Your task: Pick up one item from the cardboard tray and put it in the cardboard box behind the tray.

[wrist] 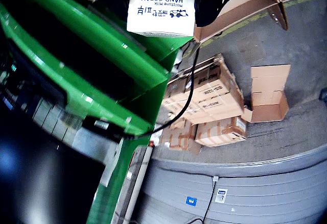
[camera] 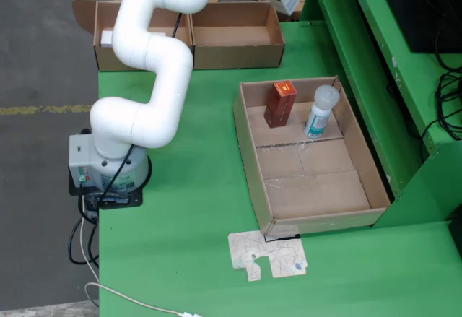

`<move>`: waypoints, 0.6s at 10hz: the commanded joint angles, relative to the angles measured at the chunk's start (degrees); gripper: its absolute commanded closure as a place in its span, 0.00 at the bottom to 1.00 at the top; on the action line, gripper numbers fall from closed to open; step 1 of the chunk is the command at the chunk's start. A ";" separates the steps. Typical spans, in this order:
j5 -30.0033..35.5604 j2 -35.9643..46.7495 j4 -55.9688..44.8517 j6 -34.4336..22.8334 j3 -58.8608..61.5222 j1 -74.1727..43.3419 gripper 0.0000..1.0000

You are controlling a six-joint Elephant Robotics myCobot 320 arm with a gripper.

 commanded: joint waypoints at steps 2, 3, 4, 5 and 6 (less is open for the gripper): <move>62.83 15.19 -37.21 37.40 1.66 -3.69 1.00; 64.50 18.23 -45.20 37.52 1.66 -1.64 1.00; 64.50 18.23 -45.20 37.52 1.66 -1.64 1.00; 64.37 19.56 -49.00 37.40 1.66 -1.54 1.00; 64.37 19.56 -49.00 37.40 1.65 -1.54 1.00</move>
